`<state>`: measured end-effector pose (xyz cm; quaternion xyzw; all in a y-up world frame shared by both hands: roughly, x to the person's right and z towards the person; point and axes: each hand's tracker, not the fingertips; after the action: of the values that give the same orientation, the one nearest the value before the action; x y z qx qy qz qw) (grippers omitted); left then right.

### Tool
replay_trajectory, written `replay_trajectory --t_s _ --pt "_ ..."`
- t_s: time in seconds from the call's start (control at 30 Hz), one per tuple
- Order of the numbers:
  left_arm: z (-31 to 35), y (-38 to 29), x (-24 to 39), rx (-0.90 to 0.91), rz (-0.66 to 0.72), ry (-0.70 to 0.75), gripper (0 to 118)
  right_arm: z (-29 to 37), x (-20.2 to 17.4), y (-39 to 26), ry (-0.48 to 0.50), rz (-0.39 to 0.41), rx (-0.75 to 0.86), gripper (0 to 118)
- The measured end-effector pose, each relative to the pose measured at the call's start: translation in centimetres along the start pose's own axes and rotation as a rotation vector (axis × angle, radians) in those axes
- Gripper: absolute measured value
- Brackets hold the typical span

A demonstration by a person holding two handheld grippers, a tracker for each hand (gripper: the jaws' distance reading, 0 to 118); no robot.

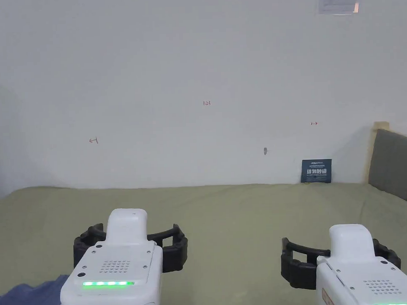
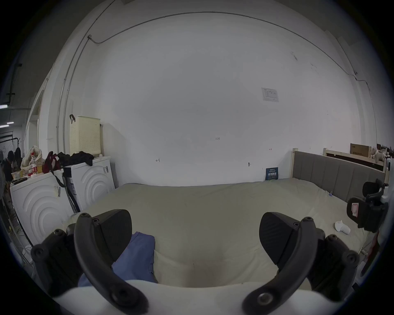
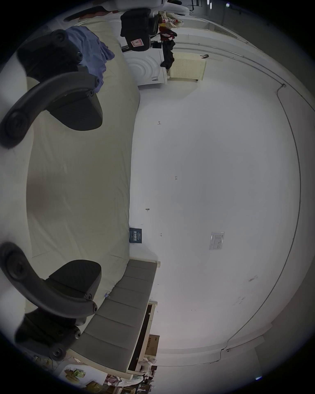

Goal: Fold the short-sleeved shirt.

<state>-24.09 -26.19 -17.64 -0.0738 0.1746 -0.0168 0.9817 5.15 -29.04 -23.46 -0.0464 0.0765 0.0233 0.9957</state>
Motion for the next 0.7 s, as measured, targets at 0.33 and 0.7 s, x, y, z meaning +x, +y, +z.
replay_trajectory --t_s 0.33,0.7 --pt "-0.5 -0.5 -0.2 -0.01 0.018 -0.014 0 0.2 0.3 -0.1 0.0 -0.016 -0.003 15" --pt "-0.5 -0.3 0.4 -0.017 0.002 -0.062 0 0.5 1.2 0.5 -0.052 -0.033 0.002 2"
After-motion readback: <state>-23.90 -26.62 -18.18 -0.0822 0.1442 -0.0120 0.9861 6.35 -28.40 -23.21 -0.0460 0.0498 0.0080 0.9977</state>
